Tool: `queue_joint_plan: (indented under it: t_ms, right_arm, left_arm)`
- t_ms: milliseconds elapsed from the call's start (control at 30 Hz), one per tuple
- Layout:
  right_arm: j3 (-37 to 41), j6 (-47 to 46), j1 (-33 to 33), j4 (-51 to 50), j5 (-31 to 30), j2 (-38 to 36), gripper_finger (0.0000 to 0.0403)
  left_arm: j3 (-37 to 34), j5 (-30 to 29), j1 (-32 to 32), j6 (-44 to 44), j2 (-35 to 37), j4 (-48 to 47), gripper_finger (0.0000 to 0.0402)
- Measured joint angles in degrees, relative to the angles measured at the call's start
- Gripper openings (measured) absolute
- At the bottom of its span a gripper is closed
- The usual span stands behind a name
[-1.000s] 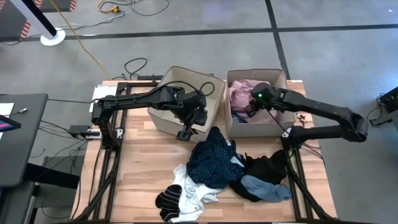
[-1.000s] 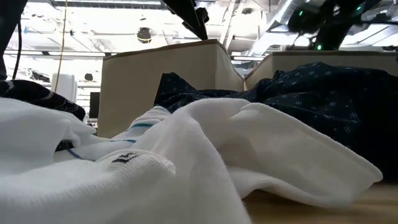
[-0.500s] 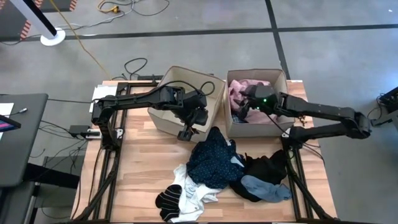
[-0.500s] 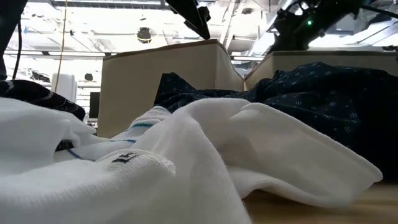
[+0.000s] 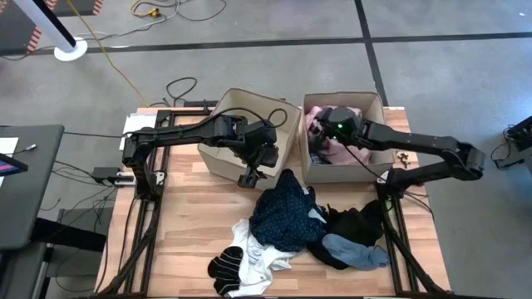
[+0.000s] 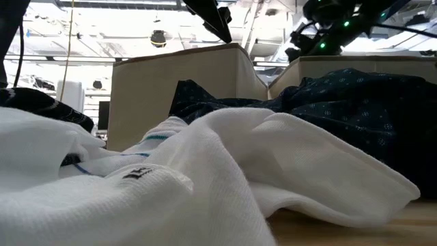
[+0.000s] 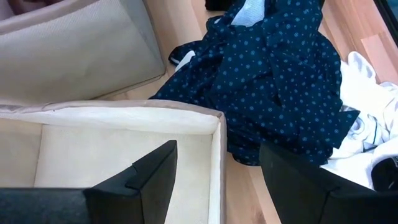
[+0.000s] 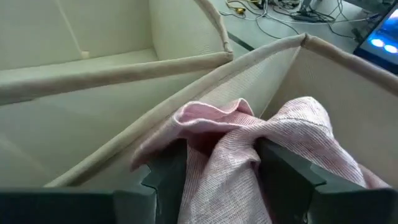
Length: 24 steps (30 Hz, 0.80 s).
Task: Sort clothes
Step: Put the pink long sleeve shirt into the right laundry organizer
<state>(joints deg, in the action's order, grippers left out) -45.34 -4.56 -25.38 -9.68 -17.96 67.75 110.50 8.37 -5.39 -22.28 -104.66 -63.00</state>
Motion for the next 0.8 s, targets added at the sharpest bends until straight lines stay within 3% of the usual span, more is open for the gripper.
queue_joint_plan:
  t_ms: [133,333,800]
  right_arm:
    - [0.0,0.8,-0.6,3.3,0.0,2.9,0.0175]
    - [0.0,3.9,-1.8,1.6,0.3,5.6,0.0024]
    - [0.0,-2.8,-7.4,-13.1,-0.2,2.0,0.0004]
  left_arm:
    - [0.0,0.0,0.0,0.1,0.0,0.0,0.0224]
    - [0.0,0.1,0.1,0.1,0.0,-0.1,0.0224]
    - [0.0,0.0,0.1,-1.1,0.0,0.0,0.0224]
